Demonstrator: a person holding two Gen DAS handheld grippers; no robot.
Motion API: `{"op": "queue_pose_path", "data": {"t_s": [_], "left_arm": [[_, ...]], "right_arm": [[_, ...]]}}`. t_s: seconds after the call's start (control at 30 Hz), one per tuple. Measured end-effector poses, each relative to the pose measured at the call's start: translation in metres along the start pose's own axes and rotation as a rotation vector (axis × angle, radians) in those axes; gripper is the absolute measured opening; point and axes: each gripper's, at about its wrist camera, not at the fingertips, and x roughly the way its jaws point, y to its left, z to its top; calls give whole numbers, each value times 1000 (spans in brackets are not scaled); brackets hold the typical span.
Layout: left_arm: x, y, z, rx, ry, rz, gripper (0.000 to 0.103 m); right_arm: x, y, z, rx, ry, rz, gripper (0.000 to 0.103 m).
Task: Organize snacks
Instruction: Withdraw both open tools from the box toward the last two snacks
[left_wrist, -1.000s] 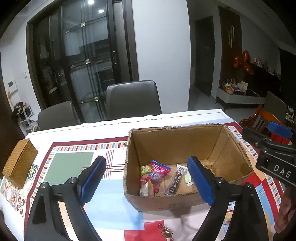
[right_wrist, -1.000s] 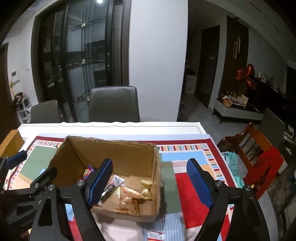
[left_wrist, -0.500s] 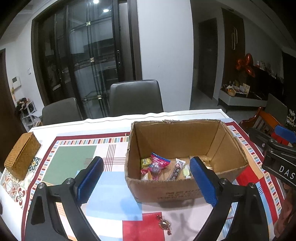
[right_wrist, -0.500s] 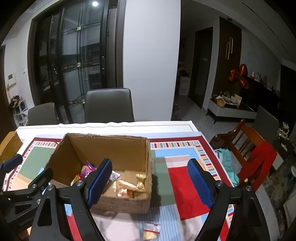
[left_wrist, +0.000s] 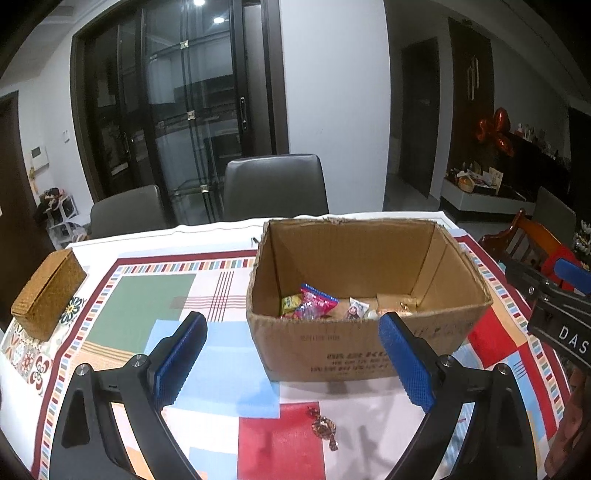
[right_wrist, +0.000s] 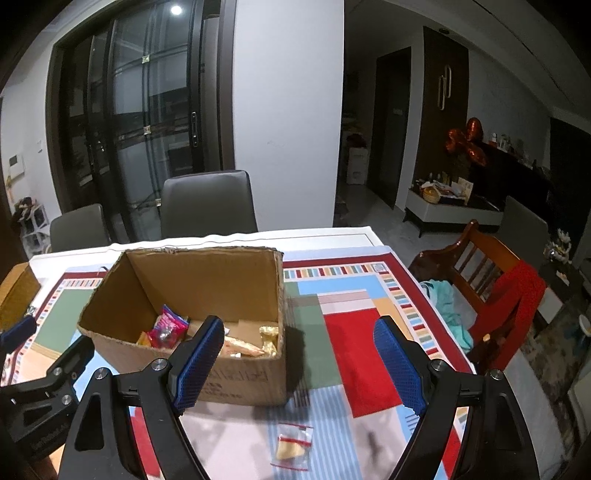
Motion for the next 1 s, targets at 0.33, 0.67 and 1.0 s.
{"op": "queue_pose_path", "data": {"t_s": [0.33, 0.67, 1.0], "left_arm": [[8, -1, -23, -3, 25, 14, 95], [15, -2, -46, -18, 44, 6, 95], [27, -5, -71, -20, 85, 7, 90]], "right_arm": [[3, 1, -24, -8, 20, -3, 84], [7, 0, -47, -6, 44, -14, 84], [14, 1, -70, -20, 71, -29, 84]]}}
